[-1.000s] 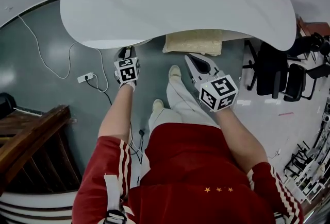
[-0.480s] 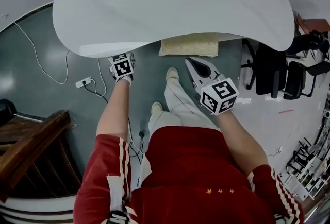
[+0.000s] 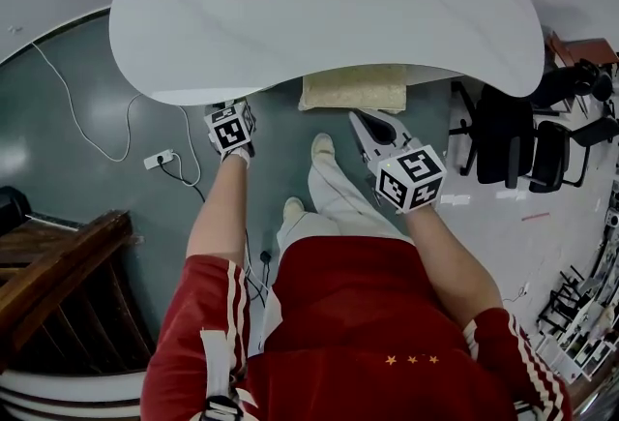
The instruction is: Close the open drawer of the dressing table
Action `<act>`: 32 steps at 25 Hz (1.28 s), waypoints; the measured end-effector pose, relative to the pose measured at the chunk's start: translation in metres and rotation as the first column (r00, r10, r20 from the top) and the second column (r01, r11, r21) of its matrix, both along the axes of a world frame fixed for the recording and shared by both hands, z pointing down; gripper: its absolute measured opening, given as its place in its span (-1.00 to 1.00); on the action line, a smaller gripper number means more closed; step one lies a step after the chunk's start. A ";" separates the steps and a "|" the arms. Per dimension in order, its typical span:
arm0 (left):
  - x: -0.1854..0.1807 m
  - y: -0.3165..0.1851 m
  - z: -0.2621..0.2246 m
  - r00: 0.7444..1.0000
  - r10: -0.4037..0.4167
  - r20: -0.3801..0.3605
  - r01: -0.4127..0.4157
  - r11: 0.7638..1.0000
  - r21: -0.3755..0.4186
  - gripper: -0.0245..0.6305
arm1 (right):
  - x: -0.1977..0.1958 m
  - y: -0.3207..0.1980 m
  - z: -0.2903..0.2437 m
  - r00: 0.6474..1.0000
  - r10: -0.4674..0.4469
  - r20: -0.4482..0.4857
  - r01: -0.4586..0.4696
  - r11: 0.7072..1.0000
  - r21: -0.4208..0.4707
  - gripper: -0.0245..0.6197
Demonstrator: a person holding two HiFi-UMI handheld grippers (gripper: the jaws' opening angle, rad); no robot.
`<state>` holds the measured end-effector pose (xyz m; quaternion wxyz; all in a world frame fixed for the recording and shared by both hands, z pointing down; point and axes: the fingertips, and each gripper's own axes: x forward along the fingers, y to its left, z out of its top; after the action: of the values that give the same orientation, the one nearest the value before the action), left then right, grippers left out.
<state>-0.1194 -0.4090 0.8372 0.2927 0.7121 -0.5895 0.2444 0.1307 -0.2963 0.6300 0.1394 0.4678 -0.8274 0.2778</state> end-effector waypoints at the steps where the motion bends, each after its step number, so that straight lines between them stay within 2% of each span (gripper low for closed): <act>1: 0.000 0.005 -0.003 1.000 0.006 0.000 -0.006 1.000 0.000 -0.47 | -0.002 0.001 -0.003 1.000 -0.004 -0.003 0.004 1.000 0.004 -0.92; 4: -0.001 0.023 -0.017 1.000 0.032 -0.002 -0.031 0.999 0.007 -0.48 | -0.009 0.006 -0.015 1.000 -0.012 -0.009 0.012 1.000 0.019 -0.92; 10: 0.004 0.091 -0.049 0.997 0.042 -0.065 -0.042 0.999 0.002 -0.50 | -0.021 0.031 -0.036 1.000 -0.016 -0.010 0.016 1.000 0.014 -0.92; 16: -0.005 0.138 -0.093 0.991 0.100 -0.088 -0.097 0.994 0.041 -0.52 | -0.028 0.029 -0.064 0.999 -0.021 -0.026 0.022 0.999 0.050 -0.91; 21: -0.021 0.165 -0.150 0.985 0.133 -0.114 -0.119 0.986 0.116 -0.52 | -0.044 0.039 -0.098 0.999 -0.028 -0.033 0.031 0.995 0.099 -0.91; 24: -0.028 0.188 -0.189 0.978 0.176 -0.110 -0.156 0.973 0.172 -0.52 | -0.056 0.055 -0.121 1.000 -0.011 0.010 0.010 0.994 0.111 -0.92; 27: -0.028 0.217 -0.222 0.968 0.204 -0.143 -0.172 0.962 0.211 -0.53 | -0.065 0.076 -0.149 0.999 0.009 0.039 -0.015 0.990 0.142 -0.91; 32: -0.027 0.248 -0.276 0.945 0.264 -0.194 -0.201 0.935 0.291 -0.54 | -0.077 0.112 -0.194 1.000 0.008 0.010 -0.010 0.975 0.224 -0.91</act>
<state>-0.1465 -0.1614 0.5607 0.2290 0.8335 -0.4902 0.1117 0.0539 -0.1844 0.4358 0.0806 0.4829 -0.8520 0.1856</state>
